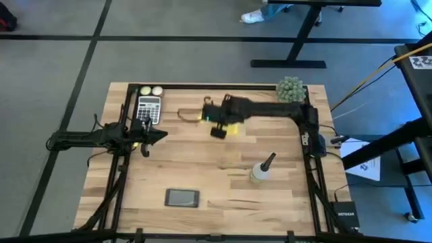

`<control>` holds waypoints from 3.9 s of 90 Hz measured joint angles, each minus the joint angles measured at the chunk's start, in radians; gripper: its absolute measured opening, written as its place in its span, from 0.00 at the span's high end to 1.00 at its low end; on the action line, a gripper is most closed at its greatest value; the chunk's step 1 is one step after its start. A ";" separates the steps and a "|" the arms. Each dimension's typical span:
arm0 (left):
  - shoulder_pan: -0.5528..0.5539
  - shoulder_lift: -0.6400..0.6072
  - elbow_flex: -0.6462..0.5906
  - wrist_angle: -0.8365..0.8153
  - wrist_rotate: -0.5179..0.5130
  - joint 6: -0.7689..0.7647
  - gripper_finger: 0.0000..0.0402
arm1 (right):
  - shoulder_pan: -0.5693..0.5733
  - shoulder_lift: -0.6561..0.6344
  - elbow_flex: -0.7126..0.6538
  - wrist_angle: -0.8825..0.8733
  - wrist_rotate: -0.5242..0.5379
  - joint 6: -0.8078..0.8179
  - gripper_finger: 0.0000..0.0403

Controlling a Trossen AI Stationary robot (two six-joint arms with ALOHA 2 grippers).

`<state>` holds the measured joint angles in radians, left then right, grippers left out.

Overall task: Apply microfiber cloth
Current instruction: Move the yellow microfiber towel to the top middle of the table, then spray the front of the black cellphone using the white spray bottle

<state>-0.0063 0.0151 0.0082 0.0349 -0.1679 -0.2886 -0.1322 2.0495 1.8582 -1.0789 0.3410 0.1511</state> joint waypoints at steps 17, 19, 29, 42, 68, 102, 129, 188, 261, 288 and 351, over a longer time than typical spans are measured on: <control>0.000 0.000 0.000 0.000 0.000 0.000 1.00 | -0.055 0.016 -0.110 0.207 -0.108 0.001 0.92; 0.000 0.000 0.000 0.000 0.000 0.000 1.00 | -0.059 0.016 -0.112 0.210 -0.109 0.001 0.90; 0.000 0.000 0.000 0.000 0.000 0.000 1.00 | -0.059 0.016 -0.094 0.199 -0.098 -0.016 0.77; 0.000 0.000 0.000 0.000 0.000 -0.001 1.00 | -0.042 0.008 0.023 0.077 -0.080 -0.028 0.58; -0.001 0.000 0.000 -0.013 0.078 -0.018 1.00 | 0.001 0.005 0.290 -0.229 -0.194 0.050 0.37; -0.084 0.099 0.001 -0.027 0.173 -0.075 1.00 | 0.371 0.022 0.189 0.082 -0.198 -0.034 0.38; -0.183 0.349 0.001 -0.027 0.144 -0.130 1.00 | 0.561 0.038 -0.206 0.686 -0.160 -0.414 0.38; -0.783 0.666 0.160 -0.239 -0.009 -0.536 1.00 | 0.636 0.163 -0.272 0.812 0.064 -0.510 0.38; -0.811 1.152 0.161 0.160 -0.053 -0.431 1.00 | 0.648 0.282 -0.274 1.003 0.059 -0.840 0.38; -0.740 1.335 0.217 0.299 0.119 -0.343 1.00 | 0.643 0.285 -0.274 1.006 0.051 -0.838 0.38; -0.668 1.548 0.377 0.330 0.156 -0.254 1.00 | 0.650 0.287 -0.276 1.053 0.020 -0.843 0.48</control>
<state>-0.6739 1.5635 0.3855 0.3645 -0.0122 -0.5423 0.5175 2.3367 1.5818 -0.0263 0.3611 -0.6918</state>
